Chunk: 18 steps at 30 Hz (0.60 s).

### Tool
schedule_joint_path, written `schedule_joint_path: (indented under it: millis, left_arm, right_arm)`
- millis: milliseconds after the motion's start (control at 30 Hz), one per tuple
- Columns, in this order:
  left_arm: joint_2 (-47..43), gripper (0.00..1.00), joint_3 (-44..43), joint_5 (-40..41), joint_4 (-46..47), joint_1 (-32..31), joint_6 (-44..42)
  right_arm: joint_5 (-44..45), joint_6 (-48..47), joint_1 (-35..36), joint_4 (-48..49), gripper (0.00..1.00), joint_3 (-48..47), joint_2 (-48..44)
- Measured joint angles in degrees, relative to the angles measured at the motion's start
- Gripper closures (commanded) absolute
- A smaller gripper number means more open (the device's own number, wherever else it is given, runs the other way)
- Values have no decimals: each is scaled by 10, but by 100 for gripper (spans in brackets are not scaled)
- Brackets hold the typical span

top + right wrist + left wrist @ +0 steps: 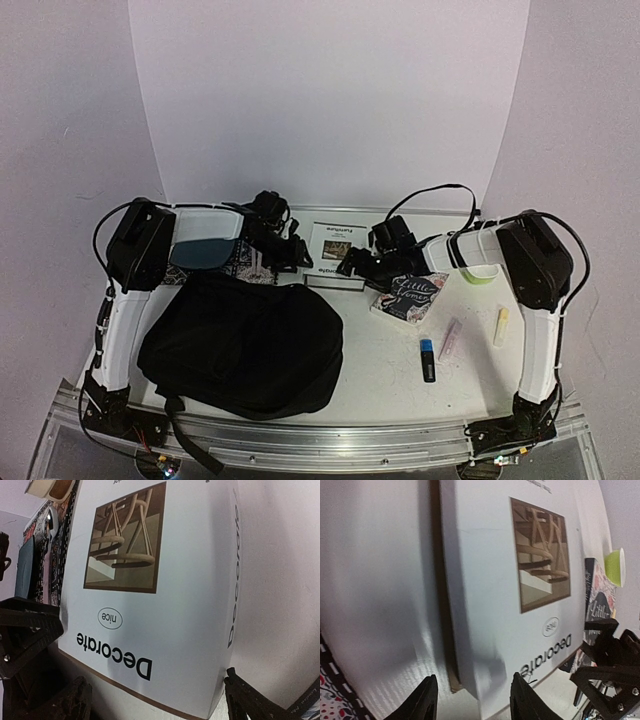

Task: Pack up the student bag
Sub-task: Pick up the book at the center of the board.

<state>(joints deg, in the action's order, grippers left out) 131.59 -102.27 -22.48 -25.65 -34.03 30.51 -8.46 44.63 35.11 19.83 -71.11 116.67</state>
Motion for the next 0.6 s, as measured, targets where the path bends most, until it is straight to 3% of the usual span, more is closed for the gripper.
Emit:
schedule_joint_path:
  millis: [200,600]
  left_arm:
    - [0,63,28,-70,51,-2,43]
    - [-32,86,103,-130,146,8,153]
  right_arm:
    - [-24,8,0,19,8,0,6]
    - [-27,37,-10,63,6,33,1]
